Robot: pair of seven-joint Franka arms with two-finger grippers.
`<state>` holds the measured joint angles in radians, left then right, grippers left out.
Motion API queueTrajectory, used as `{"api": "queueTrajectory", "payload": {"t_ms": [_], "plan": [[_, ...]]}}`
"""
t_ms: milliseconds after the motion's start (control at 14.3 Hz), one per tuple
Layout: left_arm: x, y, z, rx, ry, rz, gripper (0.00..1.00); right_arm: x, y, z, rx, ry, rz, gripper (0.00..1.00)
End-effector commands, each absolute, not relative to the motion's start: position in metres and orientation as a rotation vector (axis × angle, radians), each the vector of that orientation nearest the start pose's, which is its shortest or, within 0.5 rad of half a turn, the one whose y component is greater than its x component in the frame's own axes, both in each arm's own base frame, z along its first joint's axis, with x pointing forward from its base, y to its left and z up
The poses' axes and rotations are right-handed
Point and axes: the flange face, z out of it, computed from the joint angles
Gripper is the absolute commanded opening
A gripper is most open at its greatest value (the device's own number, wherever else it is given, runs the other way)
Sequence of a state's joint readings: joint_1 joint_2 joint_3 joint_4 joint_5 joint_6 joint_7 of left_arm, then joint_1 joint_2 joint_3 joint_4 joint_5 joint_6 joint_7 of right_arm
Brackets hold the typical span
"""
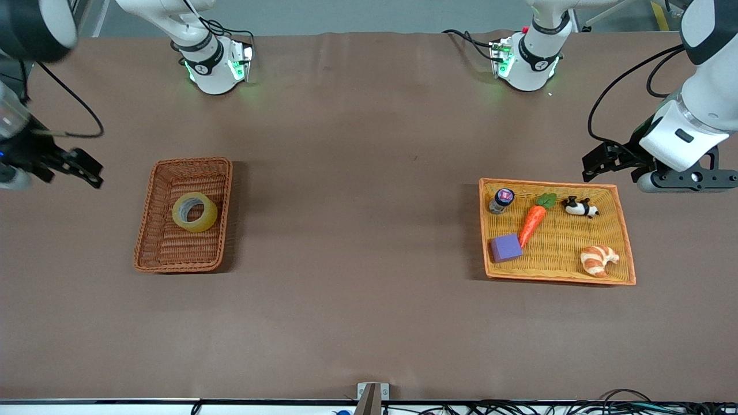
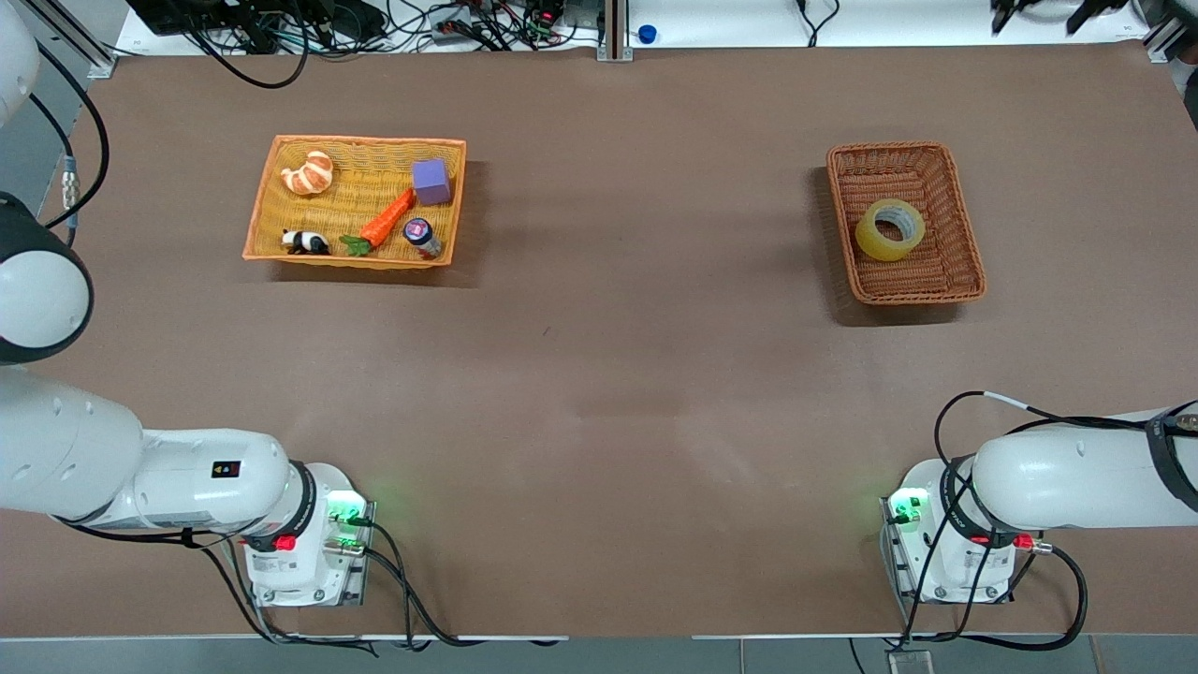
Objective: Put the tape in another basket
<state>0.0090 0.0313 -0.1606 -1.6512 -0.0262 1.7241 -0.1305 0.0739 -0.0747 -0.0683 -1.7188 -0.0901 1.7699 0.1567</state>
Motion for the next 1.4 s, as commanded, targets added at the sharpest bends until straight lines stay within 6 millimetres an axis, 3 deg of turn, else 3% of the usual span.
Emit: {"api": "queueTrajectory", "payload": {"t_ms": [0,70,770,1050,1330], "plan": [[0.569,-0.087,0.586,-3.182,0.043,-0.056,1.0,0.548,0.001,0.644,-3.185,0.273,-0.13,1.0],[0.57,-0.087,0.585,-3.182,0.042,-0.054,1.0,0.543,0.003,0.654,-3.186,0.267,-0.106,1.0],[0.562,-0.082,0.603,-3.194,-0.012,-0.097,1.0,0.542,-0.006,0.647,-3.129,0.243,-0.031,1.0],[0.516,-0.087,0.62,-3.173,-0.017,-0.127,1.0,0.543,-0.006,0.648,-3.129,0.24,-0.033,1.0],[0.516,-0.087,0.619,-3.174,0.019,-0.12,1.0,0.543,-0.003,0.648,-3.128,0.233,-0.033,1.0]]}}
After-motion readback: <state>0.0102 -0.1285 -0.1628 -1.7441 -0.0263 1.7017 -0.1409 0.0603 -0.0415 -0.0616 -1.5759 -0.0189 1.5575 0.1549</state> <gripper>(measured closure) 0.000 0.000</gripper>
